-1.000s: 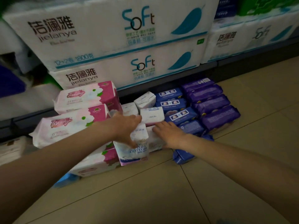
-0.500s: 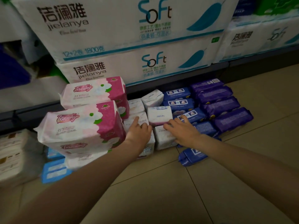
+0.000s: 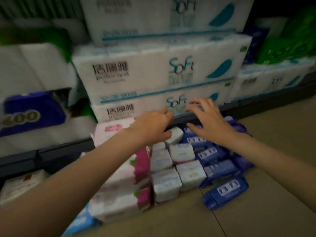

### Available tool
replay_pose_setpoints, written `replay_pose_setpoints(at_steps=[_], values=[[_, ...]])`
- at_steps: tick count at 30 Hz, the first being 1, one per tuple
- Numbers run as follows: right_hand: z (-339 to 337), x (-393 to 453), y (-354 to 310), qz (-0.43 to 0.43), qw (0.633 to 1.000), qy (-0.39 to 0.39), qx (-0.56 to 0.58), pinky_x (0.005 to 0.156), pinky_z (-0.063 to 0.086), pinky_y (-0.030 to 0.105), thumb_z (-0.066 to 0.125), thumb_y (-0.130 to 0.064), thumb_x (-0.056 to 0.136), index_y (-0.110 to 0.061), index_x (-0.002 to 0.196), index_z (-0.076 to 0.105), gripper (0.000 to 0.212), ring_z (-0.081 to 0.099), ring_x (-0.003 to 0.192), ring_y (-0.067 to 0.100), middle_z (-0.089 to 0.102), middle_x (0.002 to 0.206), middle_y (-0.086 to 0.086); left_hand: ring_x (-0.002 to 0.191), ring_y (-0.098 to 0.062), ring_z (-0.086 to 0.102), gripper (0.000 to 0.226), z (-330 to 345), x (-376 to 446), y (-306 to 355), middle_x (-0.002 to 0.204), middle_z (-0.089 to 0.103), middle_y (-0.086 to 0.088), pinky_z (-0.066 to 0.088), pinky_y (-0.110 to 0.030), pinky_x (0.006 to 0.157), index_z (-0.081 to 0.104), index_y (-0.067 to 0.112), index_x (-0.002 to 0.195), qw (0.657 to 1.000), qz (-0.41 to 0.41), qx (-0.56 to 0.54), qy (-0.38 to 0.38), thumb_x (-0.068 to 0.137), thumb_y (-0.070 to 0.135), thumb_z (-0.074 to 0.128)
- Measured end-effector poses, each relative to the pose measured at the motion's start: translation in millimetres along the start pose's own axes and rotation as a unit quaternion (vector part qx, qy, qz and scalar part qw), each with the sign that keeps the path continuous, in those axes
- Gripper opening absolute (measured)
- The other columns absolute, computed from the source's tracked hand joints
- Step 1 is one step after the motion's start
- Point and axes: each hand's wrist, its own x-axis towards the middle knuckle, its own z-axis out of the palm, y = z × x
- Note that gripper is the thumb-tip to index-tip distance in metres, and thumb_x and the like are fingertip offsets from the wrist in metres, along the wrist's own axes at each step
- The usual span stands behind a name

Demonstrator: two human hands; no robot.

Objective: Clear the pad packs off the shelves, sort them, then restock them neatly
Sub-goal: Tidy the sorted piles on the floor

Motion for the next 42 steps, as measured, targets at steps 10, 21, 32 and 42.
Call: replay_pose_setpoints(at_steps=[10,21,32,42], values=[[-179,244,-136,-0.123,0.930,0.341,-0.057,0.087,0.034,0.039,0.054,-0.025,0.081,-0.007,0.106,0.058,0.031,0.036,0.110,0.026,0.050,0.119,0.020,0.088,-0.032,0.056,0.021,-268,-82,-153,0.099,0.054,-0.013,0.045,-0.042,0.074,0.058,0.005,0.102,0.898,-0.068,0.069,0.428,0.085,0.015,0.052],[-201,387,-98,0.013,0.989,0.136,-0.051,0.102,0.026,0.043,0.055,-0.027,0.090,-0.017,0.127,0.041,0.041,0.024,0.127,0.028,0.030,0.136,0.008,0.106,-0.025,0.048,0.027,-334,-40,-229,0.114,0.050,-0.004,0.035,-0.037,0.085,0.049,0.016,0.116,0.887,-0.215,0.182,0.366,0.090,0.024,0.050],[-181,530,-7,0.073,0.987,-0.108,-0.090,0.113,0.019,0.045,0.061,-0.023,0.086,-0.018,0.150,0.001,0.088,0.018,0.141,0.027,0.019,0.155,0.008,0.120,-0.022,0.044,0.047,-362,43,-272,0.131,0.044,-0.002,0.035,-0.038,0.096,0.034,0.020,0.134,0.896,-0.329,0.162,0.252,0.091,0.030,0.051],[-181,523,30,-0.018,0.985,-0.093,-0.146,0.114,0.016,0.046,0.075,-0.043,0.072,-0.027,0.149,-0.001,0.110,0.018,0.140,0.033,0.016,0.154,0.008,0.142,-0.022,0.015,0.080,-361,156,-269,0.156,0.015,-0.004,0.017,-0.042,0.113,0.008,0.016,0.149,0.924,-0.310,0.140,0.175,0.089,0.032,0.058]])
